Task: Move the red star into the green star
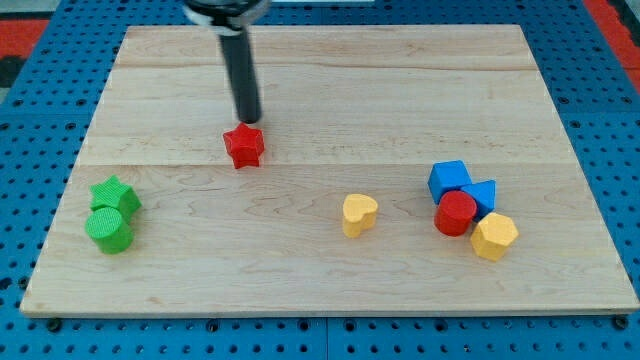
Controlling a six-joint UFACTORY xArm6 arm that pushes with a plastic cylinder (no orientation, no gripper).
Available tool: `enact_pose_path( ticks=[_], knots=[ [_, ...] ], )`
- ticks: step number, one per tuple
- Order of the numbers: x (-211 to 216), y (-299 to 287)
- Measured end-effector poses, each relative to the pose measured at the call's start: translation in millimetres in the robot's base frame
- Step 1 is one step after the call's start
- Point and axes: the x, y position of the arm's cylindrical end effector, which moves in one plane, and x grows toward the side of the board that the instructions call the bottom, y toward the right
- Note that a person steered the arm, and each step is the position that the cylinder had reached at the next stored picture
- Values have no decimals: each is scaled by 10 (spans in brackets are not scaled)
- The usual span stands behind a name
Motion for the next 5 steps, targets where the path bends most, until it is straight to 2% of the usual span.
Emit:
enact_pose_path(
  ticks=[1,2,3,4,5],
  knots=[
    [377,-121],
    [852,-479],
    [1102,-837],
    [876,-928],
    [955,-1042]
  ],
)
